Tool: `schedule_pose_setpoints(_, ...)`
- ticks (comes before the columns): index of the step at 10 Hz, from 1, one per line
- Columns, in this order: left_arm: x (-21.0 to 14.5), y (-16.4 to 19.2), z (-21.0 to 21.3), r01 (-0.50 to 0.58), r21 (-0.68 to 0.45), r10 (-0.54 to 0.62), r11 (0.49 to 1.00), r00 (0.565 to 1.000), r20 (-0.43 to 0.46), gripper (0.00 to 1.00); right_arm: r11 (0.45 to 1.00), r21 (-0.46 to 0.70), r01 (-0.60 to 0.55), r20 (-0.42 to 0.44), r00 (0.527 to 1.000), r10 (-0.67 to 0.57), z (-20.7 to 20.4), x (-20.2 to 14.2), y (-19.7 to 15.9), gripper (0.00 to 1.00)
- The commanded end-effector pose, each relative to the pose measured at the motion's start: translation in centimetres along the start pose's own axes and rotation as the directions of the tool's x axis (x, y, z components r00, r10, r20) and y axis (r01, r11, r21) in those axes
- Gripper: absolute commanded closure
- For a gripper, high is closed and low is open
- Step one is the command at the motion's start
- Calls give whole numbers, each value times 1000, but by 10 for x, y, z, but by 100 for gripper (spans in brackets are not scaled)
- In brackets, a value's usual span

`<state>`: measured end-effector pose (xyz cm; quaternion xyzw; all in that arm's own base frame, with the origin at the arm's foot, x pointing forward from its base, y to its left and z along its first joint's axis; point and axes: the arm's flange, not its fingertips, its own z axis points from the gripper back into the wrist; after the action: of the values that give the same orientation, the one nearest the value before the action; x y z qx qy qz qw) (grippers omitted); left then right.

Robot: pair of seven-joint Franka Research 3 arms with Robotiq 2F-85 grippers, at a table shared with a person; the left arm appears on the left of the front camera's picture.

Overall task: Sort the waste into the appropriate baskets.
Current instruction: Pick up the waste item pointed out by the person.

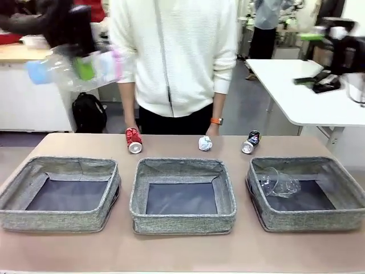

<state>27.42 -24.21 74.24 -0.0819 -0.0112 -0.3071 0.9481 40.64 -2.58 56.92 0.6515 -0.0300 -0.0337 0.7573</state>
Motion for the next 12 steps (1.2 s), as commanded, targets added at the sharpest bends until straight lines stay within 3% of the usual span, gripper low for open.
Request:
schedule_pose_setpoints(1,32,-28,31,-166,-72,165,983,986,-14,81,1000,19,-2,-42,999,3,-27,5,3,0)
schedule_pose_setpoints(2,49,-52,33,-186,32,185,982,982,44,81,1000,19,-2,-42,999,3,-27,5,3,0)
schedule_pose_setpoints(4,76,-82,21,-93,43,92,995,995,33,81,1000,19,-2,-42,999,3,-27,5,3,0)
schedule_pose_setpoints(6,98,-89,15,-42,57,41,997,999,19,81,1000,19,-2,-42,999,3,-27,5,3,0)
schedule_pose_setpoints(7,72,-86,12,-97,22,96,995,995,32,81,1000,19,-2,-42,999,3,-27,5,3,0)
schedule_pose_setpoints(11,85,-88,10,-74,30,73,997,997,28,81,1000,19,-2,-42,999,3,-27,5,3,0)
schedule_pose_setpoints(12,87,-91,11,-125,71,120,990,991,66,81,1000,19,-2,-42,999,3,-27,5,3,0)
